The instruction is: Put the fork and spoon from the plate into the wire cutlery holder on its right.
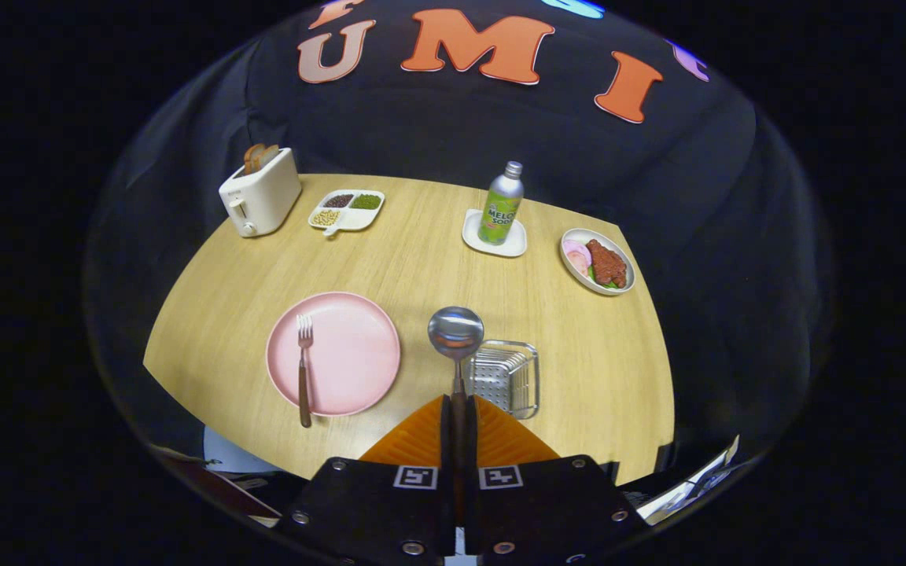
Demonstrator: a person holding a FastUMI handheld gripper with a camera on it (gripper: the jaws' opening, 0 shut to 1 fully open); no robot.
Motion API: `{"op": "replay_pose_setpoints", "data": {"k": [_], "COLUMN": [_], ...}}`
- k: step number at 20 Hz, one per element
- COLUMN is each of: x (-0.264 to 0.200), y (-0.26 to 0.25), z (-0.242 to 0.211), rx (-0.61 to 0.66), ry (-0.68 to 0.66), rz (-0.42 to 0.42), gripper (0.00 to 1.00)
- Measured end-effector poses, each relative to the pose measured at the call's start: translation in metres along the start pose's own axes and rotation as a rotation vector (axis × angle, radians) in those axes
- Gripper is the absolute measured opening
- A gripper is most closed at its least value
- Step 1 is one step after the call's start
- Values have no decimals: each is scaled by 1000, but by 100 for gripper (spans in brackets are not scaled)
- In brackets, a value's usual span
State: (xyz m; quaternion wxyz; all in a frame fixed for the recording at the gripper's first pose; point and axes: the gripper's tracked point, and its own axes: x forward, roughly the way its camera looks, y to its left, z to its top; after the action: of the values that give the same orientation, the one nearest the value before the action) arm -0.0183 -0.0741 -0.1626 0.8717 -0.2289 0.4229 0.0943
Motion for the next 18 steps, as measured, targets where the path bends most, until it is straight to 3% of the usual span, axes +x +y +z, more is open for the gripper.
{"op": "replay_pose_setpoints", "data": {"k": [6, 18], "x": [10, 63], "y": [-19, -20], "z": [-27, -32], "rx": [-26, -155], "ry": [178, 436], "rz": [47, 119], "gripper": [5, 5]}}
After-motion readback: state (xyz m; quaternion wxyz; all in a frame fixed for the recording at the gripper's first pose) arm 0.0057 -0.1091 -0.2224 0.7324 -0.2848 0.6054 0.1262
